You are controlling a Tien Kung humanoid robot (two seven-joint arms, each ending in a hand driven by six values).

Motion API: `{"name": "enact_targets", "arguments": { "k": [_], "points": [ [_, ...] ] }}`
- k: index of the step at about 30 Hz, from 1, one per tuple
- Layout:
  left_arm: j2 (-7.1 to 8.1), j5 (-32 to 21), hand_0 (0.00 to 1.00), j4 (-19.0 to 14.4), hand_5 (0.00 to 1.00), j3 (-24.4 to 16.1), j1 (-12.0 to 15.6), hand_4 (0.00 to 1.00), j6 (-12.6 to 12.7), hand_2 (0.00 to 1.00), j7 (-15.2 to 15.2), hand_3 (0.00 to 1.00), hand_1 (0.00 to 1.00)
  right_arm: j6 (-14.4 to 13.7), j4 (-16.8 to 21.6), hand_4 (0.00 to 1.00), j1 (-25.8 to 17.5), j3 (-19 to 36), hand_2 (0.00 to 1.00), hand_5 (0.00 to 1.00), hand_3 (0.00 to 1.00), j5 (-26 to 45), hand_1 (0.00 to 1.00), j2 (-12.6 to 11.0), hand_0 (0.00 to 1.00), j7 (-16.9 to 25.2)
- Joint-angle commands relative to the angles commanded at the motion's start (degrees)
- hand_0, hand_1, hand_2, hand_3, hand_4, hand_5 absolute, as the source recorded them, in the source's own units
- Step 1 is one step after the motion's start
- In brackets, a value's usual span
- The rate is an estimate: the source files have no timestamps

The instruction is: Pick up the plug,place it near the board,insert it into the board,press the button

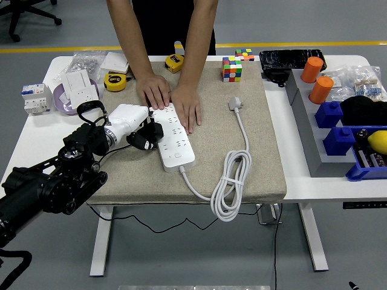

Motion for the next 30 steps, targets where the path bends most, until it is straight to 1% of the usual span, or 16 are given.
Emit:
{"name": "enact_targets", "arguments": {
  "k": [16,17,22,23,28,29,30],
  "points": [
    [0.20,-0.6,0.441,0.1,0.102,0.8,0.3,0.635,-0.3,0.499,-0.2,0.523,0.529,-0.5,0.0,0.998,-0.3,0.1,0.816,0.916,0.805,-0.4,0.893,0.0,0.998,-0.3],
    [0.20,-0.6,0.460,0.1,0.103,0.8,0.4,0.649,-0.3,0.522,-0.2,0.535,0.536,-0.5,0.0,0.998,-0.3,0.1,0.819,0.914,0.805,-0.5,0.896,0.0,0.998,-0.3],
    [0.17,-0.5,0.460,0.2,0.103,0.8,0.3,0.649,-0.3,0.522,-0.1,0.535,0.536,-0.5,0.0,0.998,-0.3,0.2,0.819,0.914,0.805,-0.5,0.896,0.0,0.998,-0.3],
    [0.17,-0.5,0.468,0.1,0.101,0.8,0.3,0.661,-0.3,0.558,-0.1,0.547,0.542,-0.5,0.0,0.998,-0.3,0.2,0.820,0.913,0.805,-0.5,0.897,0.0,0.998,-0.3],
    [0.17,-0.5,0.468,0.1,0.101,1.0,0.0,0.661,-0.4,0.558,-0.1,0.547,0.542,-0.4,0.0,0.998,-0.2,0.5,0.820,0.913,0.805,-0.4,0.897,0.0,0.998,-0.5],
    [0.18,-0.5,0.489,0.1,0.102,1.1,0.0,0.685,-0.5,0.601,-0.1,0.571,0.568,-0.3,0.0,0.998,-0.2,0.5,0.820,0.896,0.805,-0.5,0.900,0.0,0.998,-0.6],
    [0.18,-0.5,0.489,0.1,0.102,1.1,-0.1,0.685,-0.5,0.601,-0.1,0.571,0.568,-0.3,0.0,0.998,-0.2,0.6,0.820,0.896,0.805,-0.5,0.900,-0.1,0.998,-0.6]
  ]
}}
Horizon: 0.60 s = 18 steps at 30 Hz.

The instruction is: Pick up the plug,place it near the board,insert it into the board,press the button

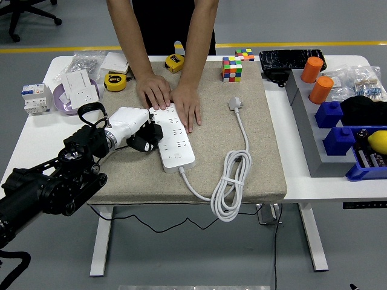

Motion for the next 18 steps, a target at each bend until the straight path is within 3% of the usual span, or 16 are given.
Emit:
{"name": "enact_targets", "arguments": {
  "k": [10,11,16,17,18],
  "points": [
    [0.48,0.1,0.507,-0.7,0.108,-0.4,-0.2,0.711,-1.4,0.625,0.4,0.600,0.595,0.2,0.0,0.998,0.1,0.2,0.820,0.894,0.806,0.1,0.904,0.0,0.998,0.1],
    [0.52,0.1,0.550,-0.8,0.087,-0.6,-0.1,0.810,-1.6,0.681,0.5,0.627,0.666,0.2,0.0,0.998,0.1,0.3,0.818,0.892,0.806,0.0,0.904,0.0,0.998,0.1],
    [0.78,0.2,0.550,-1.4,0.087,-1.3,-0.2,0.810,-3.2,0.681,0.9,0.627,0.666,0.3,0.0,0.998,0.1,0.3,0.818,0.892,0.806,0.1,0.904,0.0,0.998,0.1],
    [0.86,0.2,0.607,-1.5,0.130,-1.5,-0.2,0.966,-3.6,0.774,1.1,0.775,0.738,0.3,0.0,0.998,0.1,0.3,0.818,0.890,0.807,0.1,0.906,0.0,0.998,0.1],
    [0.90,0.2,0.607,-1.6,0.130,-1.7,-0.2,0.966,-3.9,0.774,1.2,0.775,0.738,0.3,0.0,0.998,0.1,0.3,0.818,0.890,0.807,0.1,0.906,0.0,0.998,0.1]
  ]
}}
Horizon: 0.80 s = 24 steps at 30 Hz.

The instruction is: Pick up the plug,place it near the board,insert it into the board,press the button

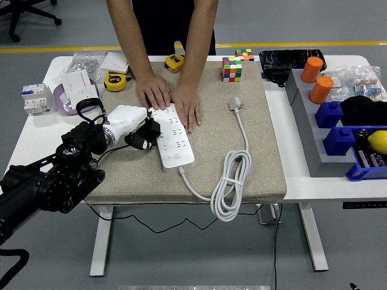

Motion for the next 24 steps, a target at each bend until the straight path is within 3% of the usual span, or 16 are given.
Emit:
{"name": "enact_targets", "arguments": {
  "k": [4,5,7,22,23,24],
  "points": [
    [0.28,-0.4,0.607,-0.6,0.130,-0.7,-0.1,0.966,-1.8,0.774,0.5,0.775,0.738,0.0,0.0,0.998,0.0,0.0,0.818,0.890,0.807,0.1,0.906,0.0,0.998,0.0],
    [0.39,-0.5,0.658,-0.8,0.212,-0.7,-0.1,0.998,-2.2,0.818,0.6,0.818,0.791,0.0,0.0,0.998,0.0,0.0,0.817,0.889,0.807,0.1,0.907,0.0,0.998,0.0],
    [0.71,-1.0,0.658,-1.3,0.212,-0.5,-0.2,0.998,-2.6,0.818,0.7,0.818,0.791,0.0,0.0,0.998,0.0,0.1,0.817,0.889,0.807,0.1,0.907,0.0,0.998,0.0],
    [1.05,-3.7,0.675,-3.4,0.262,-1.0,0.3,0.998,-4.1,0.840,1.0,0.844,0.811,0.1,0.0,0.998,-0.2,0.0,0.815,0.887,0.807,0.0,0.909,0.1,0.998,0.0],
    [1.21,-3.9,0.716,-3.9,0.326,-1.4,0.4,0.998,-4.9,0.886,1.4,0.886,0.858,0.1,0.0,0.998,-0.2,0.1,0.815,0.886,0.806,0.0,0.909,0.1,0.998,0.0],
    [1.35,-4.1,0.716,-4.3,0.326,-1.7,0.5,0.998,-5.6,0.886,1.7,0.886,0.858,0.1,0.0,0.998,-0.3,0.1,0.815,0.886,0.806,-0.1,0.909,0.1,0.998,0.0]
  ]
}}
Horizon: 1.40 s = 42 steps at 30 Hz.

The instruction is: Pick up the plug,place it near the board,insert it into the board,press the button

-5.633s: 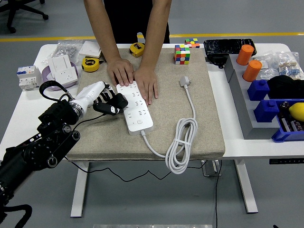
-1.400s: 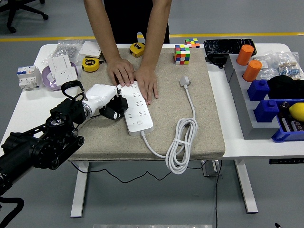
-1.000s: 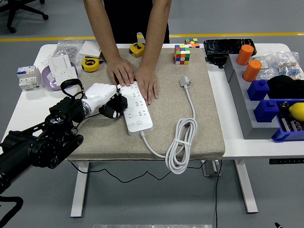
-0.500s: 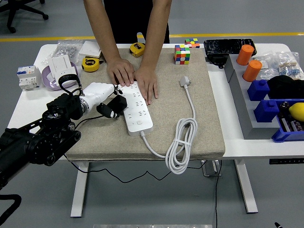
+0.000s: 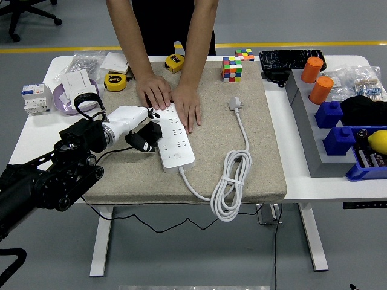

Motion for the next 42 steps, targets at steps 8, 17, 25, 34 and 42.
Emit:
{"name": "enact_targets", "arguments": {
  "k": [8,17,25,34,42],
  "points": [
    [1.18,-0.7,0.871,-5.9,0.564,-7.8,2.0,0.998,-8.7,0.992,4.8,0.983,0.975,0.1,0.0,0.998,0.0,-0.1,0.815,0.883,0.807,0.1,0.909,0.1,0.998,0.0],
    [-7.99,-10.5,0.998,-22.0,0.998,-27.3,17.0,0.998,3.1,0.998,0.2,0.998,0.998,0.0,0.0,0.998,-1.1,0.6,0.813,0.883,0.804,-0.5,0.907,0.9,0.998,0.1],
    [-11.69,-29.8,0.998,-29.0,0.998,-26.2,32.1,0.998,22.2,0.998,-15.0,0.989,0.998,0.0,0.0,0.998,-1.2,0.3,0.811,0.883,0.803,0.0,0.907,1.1,0.998,0.3],
    [-11.69,-51.6,0.998,-28.8,0.998,-22.1,36.4,0.998,23.4,0.998,-13.1,0.986,0.998,-0.3,0.0,0.998,-1.6,1.6,0.811,0.882,0.803,-1.0,0.907,1.1,0.998,0.1],
    [-11.09,-38.0,0.998,-26.3,0.998,-18.9,34.6,0.998,22.9,0.989,-8.8,0.971,0.998,-0.3,0.0,0.998,-1.4,1.3,0.809,0.885,0.802,-0.5,0.903,1.0,0.998,0.1]
  ]
}}
